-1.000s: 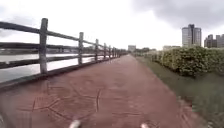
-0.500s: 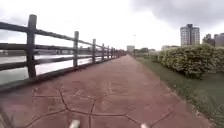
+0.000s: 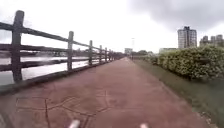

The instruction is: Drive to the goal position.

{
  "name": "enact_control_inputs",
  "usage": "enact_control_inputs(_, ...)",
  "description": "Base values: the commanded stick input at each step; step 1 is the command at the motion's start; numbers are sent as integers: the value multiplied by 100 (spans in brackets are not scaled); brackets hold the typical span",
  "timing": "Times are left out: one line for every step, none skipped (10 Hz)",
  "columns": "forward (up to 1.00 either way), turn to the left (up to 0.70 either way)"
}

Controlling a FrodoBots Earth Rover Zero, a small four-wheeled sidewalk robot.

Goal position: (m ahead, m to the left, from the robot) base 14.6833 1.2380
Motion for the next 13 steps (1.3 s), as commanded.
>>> enact_control_inputs(70, 0)
enact_control_inputs(70, 0)
enact_control_inputs(70, -1)
enact_control_inputs(70, -5)
enact_control_inputs(70, -21)
enact_control_inputs(70, -26)
enact_control_inputs(70, -31)
enact_control_inputs(70, -31)
enact_control_inputs(70, -29)
enact_control_inputs(70, -13)
enact_control_inputs(70, -3)
enact_control_inputs(70, 0)
enact_control_inputs(70, 0)
